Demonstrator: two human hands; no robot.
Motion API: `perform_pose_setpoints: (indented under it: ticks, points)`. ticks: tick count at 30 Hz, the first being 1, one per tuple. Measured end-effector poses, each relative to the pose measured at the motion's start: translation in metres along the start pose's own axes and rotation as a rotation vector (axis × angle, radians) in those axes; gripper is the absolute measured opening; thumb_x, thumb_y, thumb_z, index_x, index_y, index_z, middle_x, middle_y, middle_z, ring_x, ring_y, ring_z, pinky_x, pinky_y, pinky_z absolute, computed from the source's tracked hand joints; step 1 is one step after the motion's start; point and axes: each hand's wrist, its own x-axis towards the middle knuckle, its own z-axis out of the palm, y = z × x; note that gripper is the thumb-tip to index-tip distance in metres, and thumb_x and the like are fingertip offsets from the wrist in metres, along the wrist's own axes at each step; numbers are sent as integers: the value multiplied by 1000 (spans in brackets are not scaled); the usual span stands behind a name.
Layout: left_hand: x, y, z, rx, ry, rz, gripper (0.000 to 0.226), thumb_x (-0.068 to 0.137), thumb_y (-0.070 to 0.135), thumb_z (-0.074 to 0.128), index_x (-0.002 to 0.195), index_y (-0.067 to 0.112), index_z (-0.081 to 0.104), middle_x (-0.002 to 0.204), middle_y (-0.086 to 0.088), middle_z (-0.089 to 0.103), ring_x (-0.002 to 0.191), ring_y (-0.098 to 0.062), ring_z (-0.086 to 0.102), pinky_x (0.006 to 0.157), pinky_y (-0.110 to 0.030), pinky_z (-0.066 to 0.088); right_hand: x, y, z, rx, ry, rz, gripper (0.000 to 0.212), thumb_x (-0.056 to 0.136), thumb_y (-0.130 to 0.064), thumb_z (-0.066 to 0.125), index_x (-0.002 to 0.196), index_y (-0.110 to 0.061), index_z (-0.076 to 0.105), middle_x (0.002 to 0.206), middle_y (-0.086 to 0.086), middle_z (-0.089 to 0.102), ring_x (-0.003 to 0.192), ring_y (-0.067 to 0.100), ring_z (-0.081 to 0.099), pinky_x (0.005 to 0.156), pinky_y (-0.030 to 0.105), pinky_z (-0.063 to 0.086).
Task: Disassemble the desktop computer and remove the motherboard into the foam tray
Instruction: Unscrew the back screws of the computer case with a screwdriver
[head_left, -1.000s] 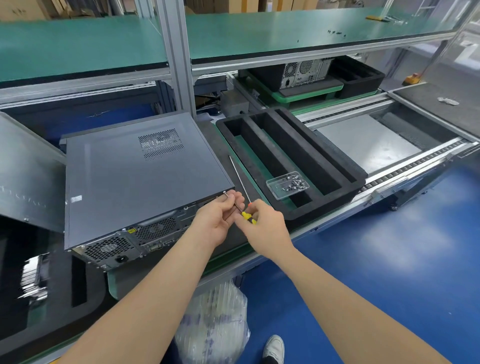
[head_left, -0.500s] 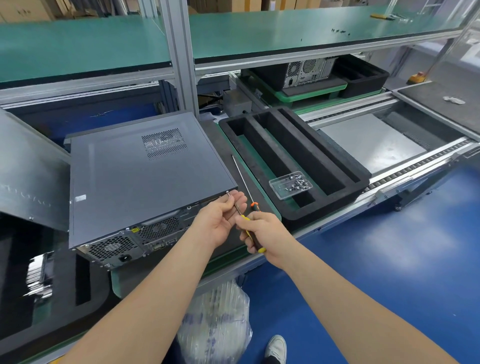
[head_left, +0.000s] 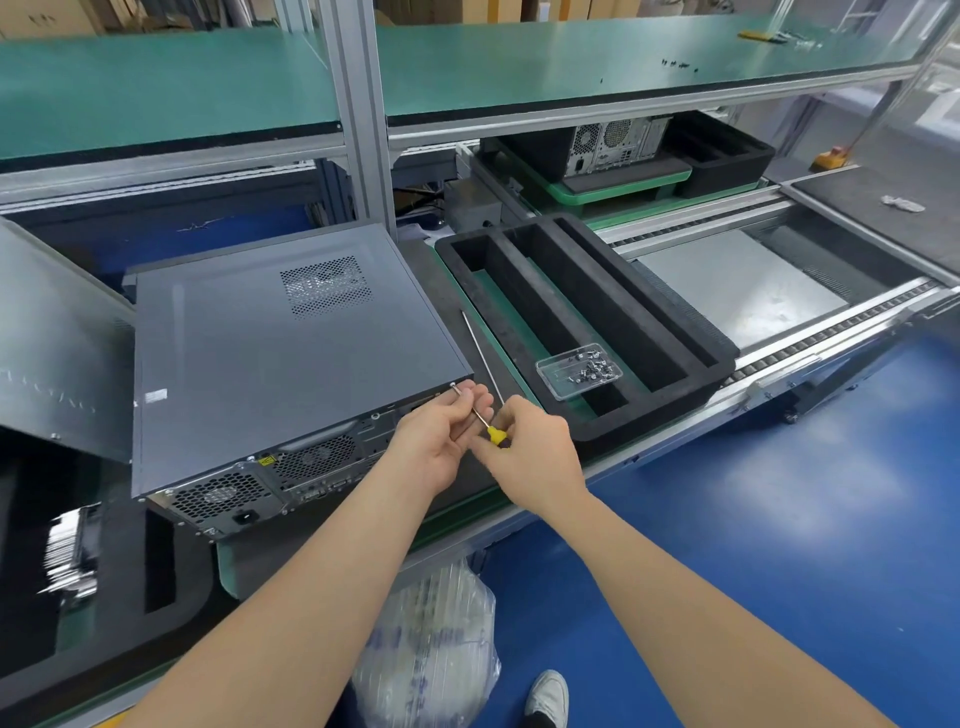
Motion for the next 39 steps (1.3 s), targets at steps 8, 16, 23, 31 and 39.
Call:
perform_pose_setpoints:
  ticks: [8,16,23,31,39]
  points:
    - [3,1,-4,-53,-45,-25,17,100,-1,58,113,-2,69,100,-13,79,88,-19,79,66,-25,62,-9,24,-23,1506,-865,680,48,105,-47,50,102,-2,66,62,2,50,34,5,35,32,15,20]
    - [-1,3,-5,-120,-52,-41,18,102,0,54,114,-5,66,104,-19,78,92,-26,78,73,-33,65,-13,12,-1,961,-329,465,29,92,-25,78,75,-15,55,66,10,58,45,13,46,40,24,35]
    - [-6,1,-1,-136,-6,-27,23,105,14,55,117,-1,68,108,-18,77,97,-28,77,76,-36,65,-16,8,8,236,80,145,37,84,-33,82,75,-19,50,74,2,65,67,19,60,64,36,53]
    - [-9,-5,0,-153,17,-10,22,105,14,55,116,0,67,107,-17,78,95,-28,78,71,-34,65,-20,13,8,255,67,140,33,86,-33,81,77,-22,52,76,-1,65,68,14,61,66,33,55]
    - [-10,0,5,-136,52,-1,23,105,15,54,117,-1,66,106,-17,78,94,-29,78,72,-36,65,-18,11,8,250,61,144,32,87,-33,81,78,-22,52,75,-2,66,68,14,62,63,30,52]
